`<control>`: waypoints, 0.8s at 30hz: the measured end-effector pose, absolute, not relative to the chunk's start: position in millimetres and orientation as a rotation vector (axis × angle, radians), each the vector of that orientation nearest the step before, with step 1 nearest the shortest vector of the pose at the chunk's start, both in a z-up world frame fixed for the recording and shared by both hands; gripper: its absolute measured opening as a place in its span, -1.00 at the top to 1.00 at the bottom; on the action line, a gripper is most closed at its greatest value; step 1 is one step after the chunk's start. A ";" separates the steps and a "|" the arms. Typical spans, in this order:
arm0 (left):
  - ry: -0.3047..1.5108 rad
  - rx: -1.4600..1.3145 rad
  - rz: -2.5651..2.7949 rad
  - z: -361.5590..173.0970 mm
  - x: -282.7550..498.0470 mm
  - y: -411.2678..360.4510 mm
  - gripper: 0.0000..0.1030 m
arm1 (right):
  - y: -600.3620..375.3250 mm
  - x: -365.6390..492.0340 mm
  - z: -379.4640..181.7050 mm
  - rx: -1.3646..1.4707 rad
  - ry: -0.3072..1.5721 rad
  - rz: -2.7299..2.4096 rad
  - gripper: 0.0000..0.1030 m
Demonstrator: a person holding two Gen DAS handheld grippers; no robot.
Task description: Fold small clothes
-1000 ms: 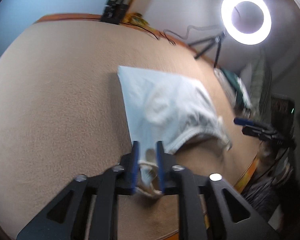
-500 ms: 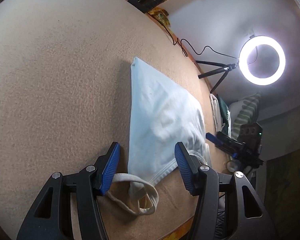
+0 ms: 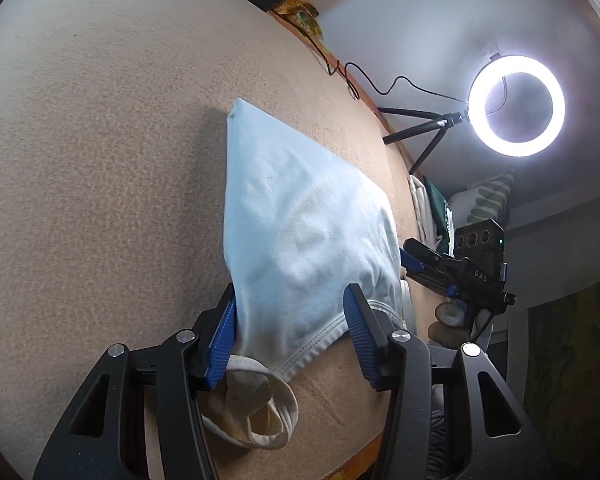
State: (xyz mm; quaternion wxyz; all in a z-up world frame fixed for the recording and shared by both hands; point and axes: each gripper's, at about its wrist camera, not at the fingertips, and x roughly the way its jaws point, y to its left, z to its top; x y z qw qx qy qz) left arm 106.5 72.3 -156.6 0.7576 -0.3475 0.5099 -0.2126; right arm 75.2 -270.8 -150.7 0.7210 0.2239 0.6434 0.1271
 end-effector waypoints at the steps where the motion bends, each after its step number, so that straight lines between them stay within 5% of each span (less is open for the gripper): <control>1: 1.112 -0.753 -0.461 -157.0 106.1 72.1 0.16 | -270.4 75.7 -151.6 0.500 1.420 0.284 0.12; 14: 1.108 -0.715 -0.426 -161.8 106.5 69.7 0.69 | -255.0 78.6 -158.0 0.515 1.421 0.315 0.25; 24: 1.074 -0.522 -0.360 -148.2 102.5 46.7 0.78 | -240.5 79.4 -155.9 0.388 1.427 0.286 0.52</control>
